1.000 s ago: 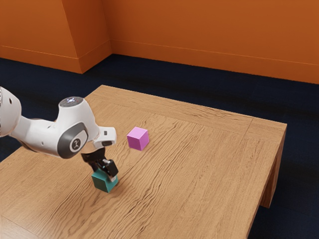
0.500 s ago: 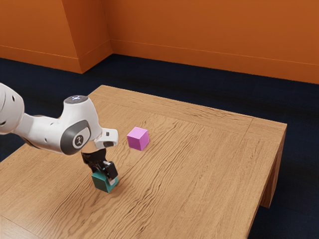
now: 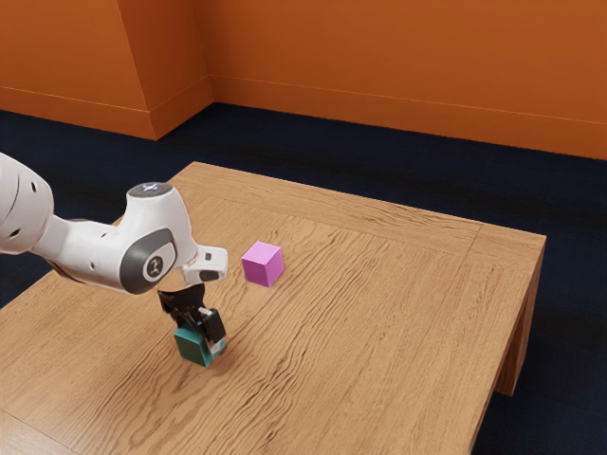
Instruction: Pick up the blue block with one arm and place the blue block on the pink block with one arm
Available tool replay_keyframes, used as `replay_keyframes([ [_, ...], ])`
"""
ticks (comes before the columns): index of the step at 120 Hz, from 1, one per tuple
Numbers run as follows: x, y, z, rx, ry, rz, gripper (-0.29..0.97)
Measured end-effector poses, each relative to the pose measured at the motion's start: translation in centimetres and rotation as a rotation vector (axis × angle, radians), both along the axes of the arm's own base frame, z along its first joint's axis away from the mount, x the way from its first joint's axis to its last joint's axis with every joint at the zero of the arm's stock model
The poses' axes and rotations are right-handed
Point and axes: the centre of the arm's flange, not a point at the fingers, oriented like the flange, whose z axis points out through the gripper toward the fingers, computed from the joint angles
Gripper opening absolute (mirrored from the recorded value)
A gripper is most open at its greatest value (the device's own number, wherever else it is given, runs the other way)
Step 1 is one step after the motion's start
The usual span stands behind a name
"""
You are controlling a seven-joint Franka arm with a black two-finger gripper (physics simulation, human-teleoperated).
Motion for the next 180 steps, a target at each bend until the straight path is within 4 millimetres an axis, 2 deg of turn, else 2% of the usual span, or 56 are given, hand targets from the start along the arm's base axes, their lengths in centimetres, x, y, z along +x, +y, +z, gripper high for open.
replay_keyframes([
  [20,0.1,0.0,-0.3,0.0,0.0,-0.004,0.64],
  [51,0.3,0.0,-0.4,0.002,-0.004,-0.004,0.41],
  [81,0.4,0.0,0.1,0.003,-0.015,-0.002,0.39],
  [97,1.7,0.0,1.7,0.004,-0.054,0.001,0.38],
  [119,6.8,0.2,7.2,-0.001,-0.15,0.037,0.39],
  [132,11.0,0.2,9.1,-0.007,-0.162,0.073,0.38],
  [140,13.8,0.8,9.5,-0.006,-0.144,0.104,0.38],
  [149,15.9,1.9,9.5,-0.002,-0.105,0.142,0.38],
  [164,18.1,2.3,8.3,0.002,-0.034,0.163,0.38],
  [180,19.4,2.3,7.7,0.006,0.008,0.149,0.37],
])
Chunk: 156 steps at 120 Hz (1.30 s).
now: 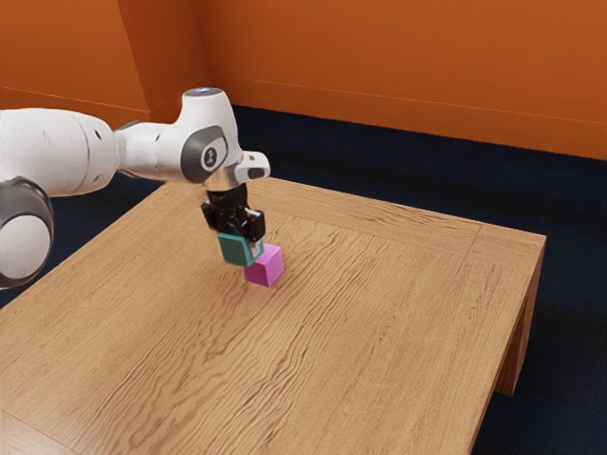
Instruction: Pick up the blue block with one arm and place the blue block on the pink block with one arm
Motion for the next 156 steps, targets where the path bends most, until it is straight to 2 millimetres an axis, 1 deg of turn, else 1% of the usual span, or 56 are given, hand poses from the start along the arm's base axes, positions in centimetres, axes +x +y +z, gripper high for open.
replay_keyframes([
  [10,1.1,0.0,0.2,0.009,0.01,-0.018,0.37],
  [24,1.1,-0.2,0.2,0.016,0.034,-0.043,0.37],
  [38,1.6,-0.5,0.9,0.019,0.029,-0.071,0.37],
  [56,2.7,-0.7,0.4,0.018,0.031,-0.096,0.37],
  [71,3.0,-1.4,0.0,0.011,0.038,-0.12,0.36],
  [83,3.1,-1.6,-0.5,0.008,0.046,-0.131,0.36],
  [104,3.3,-1.6,-0.1,0.006,0.047,-0.142,0.36],
  [128,3.2,-1.6,-0.2,0.0,0.064,-0.118,0.37],
  [142,3.7,-1.5,-0.3,0.001,0.059,-0.101,0.37],
  [156,4.7,-1.5,0.0,0.004,0.045,-0.091,0.37],
])
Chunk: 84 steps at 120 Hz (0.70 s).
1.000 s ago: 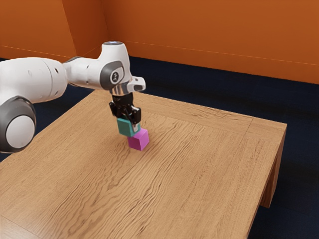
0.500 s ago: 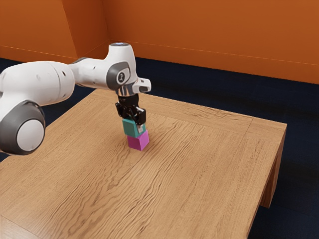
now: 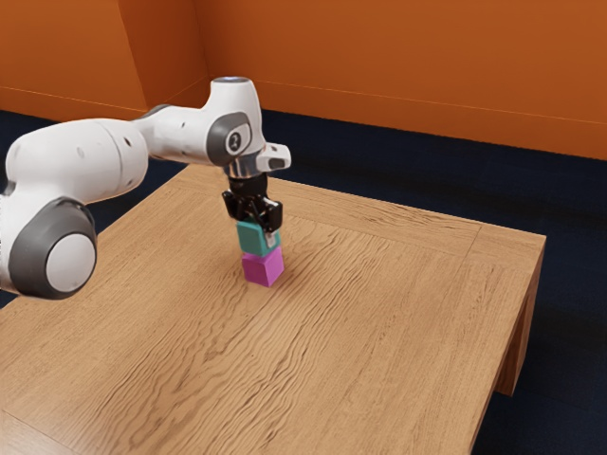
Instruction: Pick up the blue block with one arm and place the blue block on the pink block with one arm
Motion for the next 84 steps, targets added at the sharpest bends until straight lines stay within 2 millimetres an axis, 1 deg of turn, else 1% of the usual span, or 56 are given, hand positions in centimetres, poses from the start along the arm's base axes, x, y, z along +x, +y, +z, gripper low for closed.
replay_keyframes([
  [24,0.1,0.1,-0.9,0.003,0.018,0.015,0.36],
  [54,0.3,0.2,-1.1,0.004,0.023,0.028,0.36],
  [72,0.3,0.2,-1.3,0.0,0.026,0.033,0.5],
  [84,0.3,0.2,-1.5,-0.001,0.029,0.036,0.57],
])
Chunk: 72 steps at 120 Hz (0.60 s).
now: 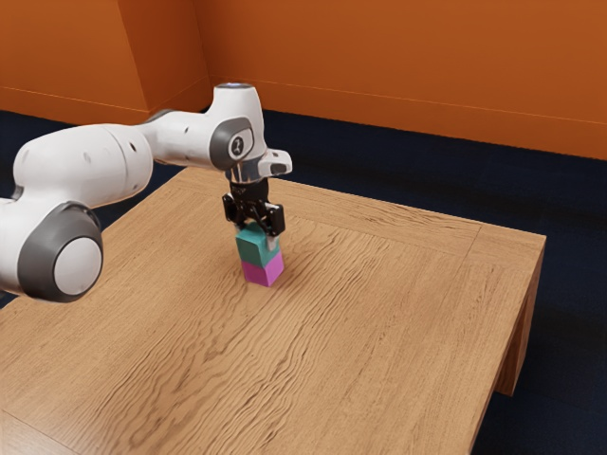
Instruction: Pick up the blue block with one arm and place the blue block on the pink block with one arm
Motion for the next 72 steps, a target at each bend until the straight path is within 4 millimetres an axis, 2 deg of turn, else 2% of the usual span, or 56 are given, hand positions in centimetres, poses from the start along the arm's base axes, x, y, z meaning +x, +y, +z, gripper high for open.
replay_keyframes([
  [22,0.3,0.2,1.0,0.0,-0.012,0.004,0.63],
  [47,0.5,0.3,5.8,0.004,-0.059,0.002,0.66],
  [72,-0.1,0.1,8.2,0.002,-0.056,-0.005,0.67],
])
